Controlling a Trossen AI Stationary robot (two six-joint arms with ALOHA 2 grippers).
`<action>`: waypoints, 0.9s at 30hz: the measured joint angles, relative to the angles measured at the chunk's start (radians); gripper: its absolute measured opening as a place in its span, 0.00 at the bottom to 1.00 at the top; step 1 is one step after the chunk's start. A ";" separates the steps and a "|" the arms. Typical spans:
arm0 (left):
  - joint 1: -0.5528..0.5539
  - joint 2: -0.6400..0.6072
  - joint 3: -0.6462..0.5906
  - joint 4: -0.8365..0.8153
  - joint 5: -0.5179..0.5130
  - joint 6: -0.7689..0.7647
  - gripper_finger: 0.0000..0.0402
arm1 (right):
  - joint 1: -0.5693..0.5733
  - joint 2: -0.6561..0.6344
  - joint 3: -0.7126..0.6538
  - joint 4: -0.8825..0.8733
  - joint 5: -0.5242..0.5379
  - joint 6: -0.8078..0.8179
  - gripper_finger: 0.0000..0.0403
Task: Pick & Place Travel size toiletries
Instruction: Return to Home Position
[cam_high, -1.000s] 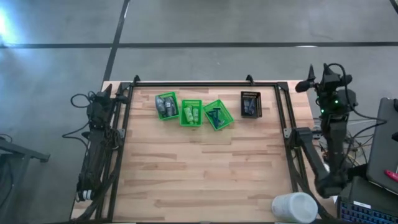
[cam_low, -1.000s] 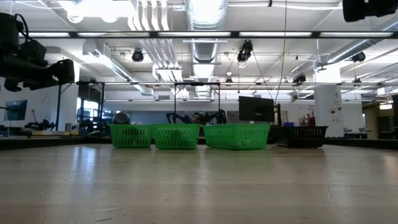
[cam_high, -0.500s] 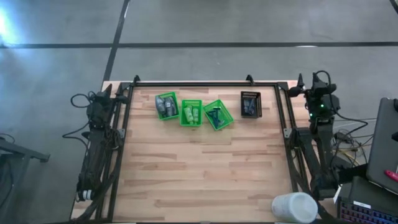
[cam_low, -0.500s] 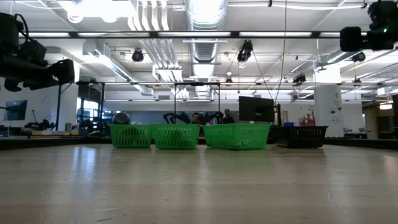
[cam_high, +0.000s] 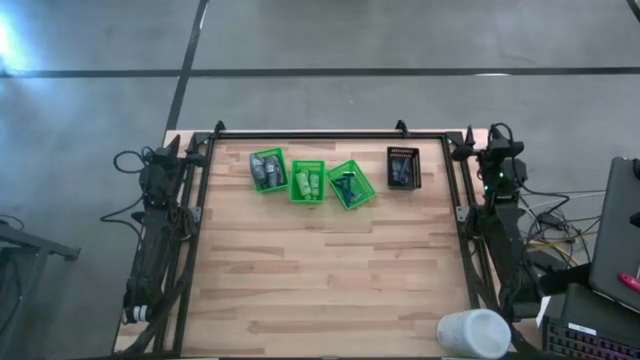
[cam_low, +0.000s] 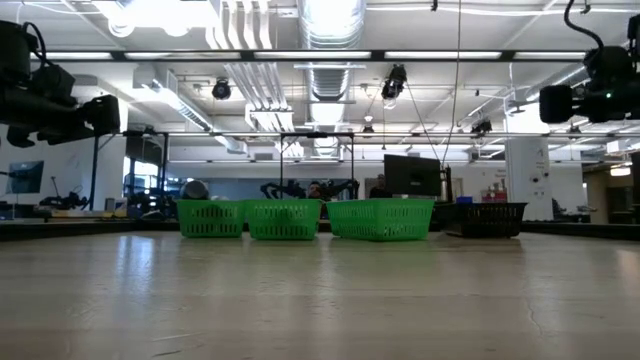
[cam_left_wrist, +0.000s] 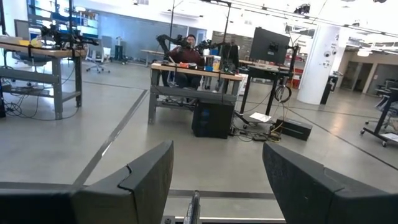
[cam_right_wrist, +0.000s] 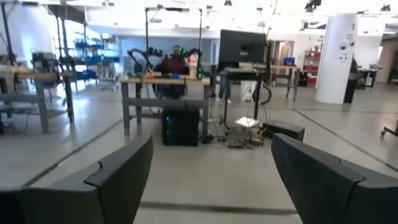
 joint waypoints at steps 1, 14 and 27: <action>0.000 0.000 0.000 0.000 0.000 0.000 0.63 | 0.001 0.000 -0.010 0.001 0.001 -0.004 0.81; 0.000 0.000 0.000 0.000 0.000 0.000 0.63 | 0.022 0.001 -0.087 0.019 0.005 -0.025 0.90; 0.000 0.000 0.000 -0.001 0.000 0.000 0.63 | 0.048 -0.081 -0.086 -0.025 0.010 0.043 0.82</action>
